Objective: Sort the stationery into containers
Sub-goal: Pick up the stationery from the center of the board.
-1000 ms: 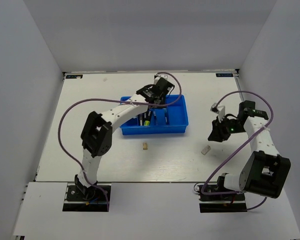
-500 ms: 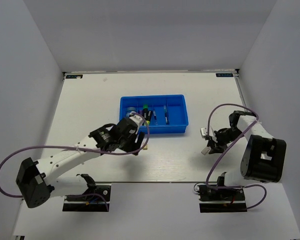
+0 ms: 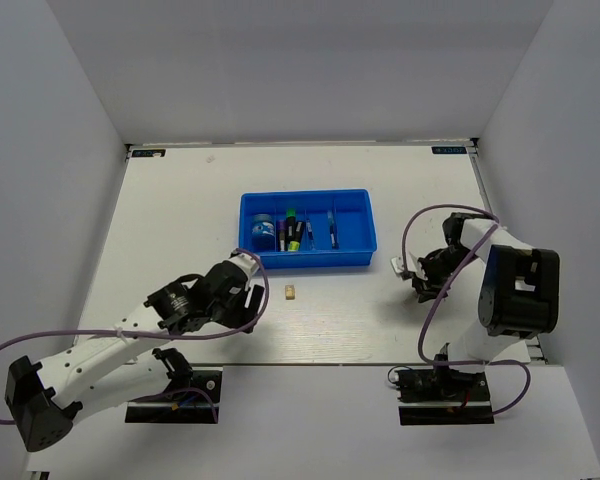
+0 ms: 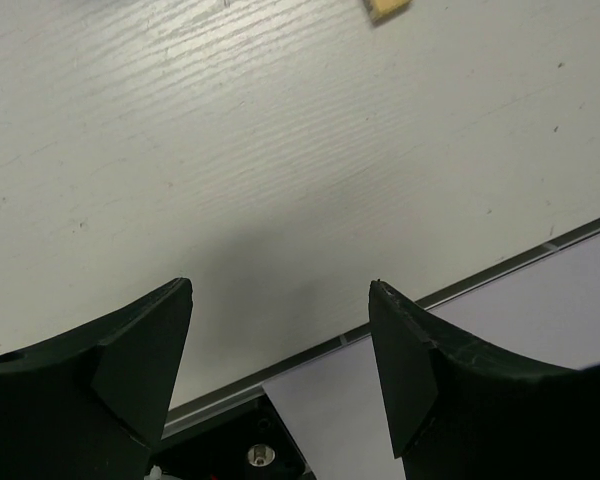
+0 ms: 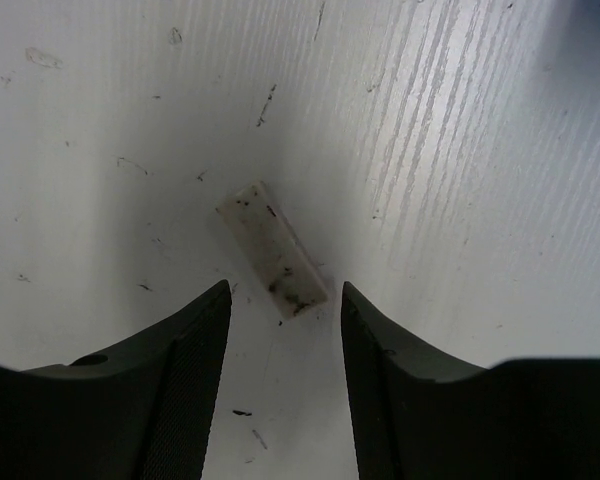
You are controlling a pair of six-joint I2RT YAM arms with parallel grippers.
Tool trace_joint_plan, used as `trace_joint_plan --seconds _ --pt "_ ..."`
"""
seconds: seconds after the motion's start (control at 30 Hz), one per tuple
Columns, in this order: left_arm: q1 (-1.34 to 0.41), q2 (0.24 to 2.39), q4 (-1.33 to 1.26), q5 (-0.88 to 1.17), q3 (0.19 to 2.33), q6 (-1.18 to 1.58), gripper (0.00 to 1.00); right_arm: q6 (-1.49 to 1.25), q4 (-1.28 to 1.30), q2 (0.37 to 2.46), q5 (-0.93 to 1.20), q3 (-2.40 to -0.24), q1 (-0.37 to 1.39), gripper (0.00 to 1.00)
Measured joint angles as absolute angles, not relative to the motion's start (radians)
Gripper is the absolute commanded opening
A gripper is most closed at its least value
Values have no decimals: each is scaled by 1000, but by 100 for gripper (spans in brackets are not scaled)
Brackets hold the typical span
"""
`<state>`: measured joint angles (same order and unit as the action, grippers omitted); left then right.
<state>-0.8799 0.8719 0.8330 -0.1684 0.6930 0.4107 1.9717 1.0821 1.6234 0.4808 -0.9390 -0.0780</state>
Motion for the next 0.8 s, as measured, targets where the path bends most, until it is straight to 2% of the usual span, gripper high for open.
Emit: trace_joint_plan --seconds 0.37,0.47,0.5,0.53,0.63,0.8 --pt "-880 895 821 -170 663 437 83 1982 972 1612 444 -874 -25 52" --pt "-880 943 783 -163 663 450 83 1981 958 1590 443 -850 -18 41" --pt "-880 960 766 -162 662 455 83 1979 957 1581 444 -840 -16 34" --pt "-880 978 747 -160 662 461 83 1977 959 1572 446 -831 -15 19" --pt "-879 1036 683 -160 661 474 84 1982 962 1549 455 -821 -14 0" --pt "-879 1173 540 -163 663 486 85 1982 1031 1499 539 -865 -10 0"
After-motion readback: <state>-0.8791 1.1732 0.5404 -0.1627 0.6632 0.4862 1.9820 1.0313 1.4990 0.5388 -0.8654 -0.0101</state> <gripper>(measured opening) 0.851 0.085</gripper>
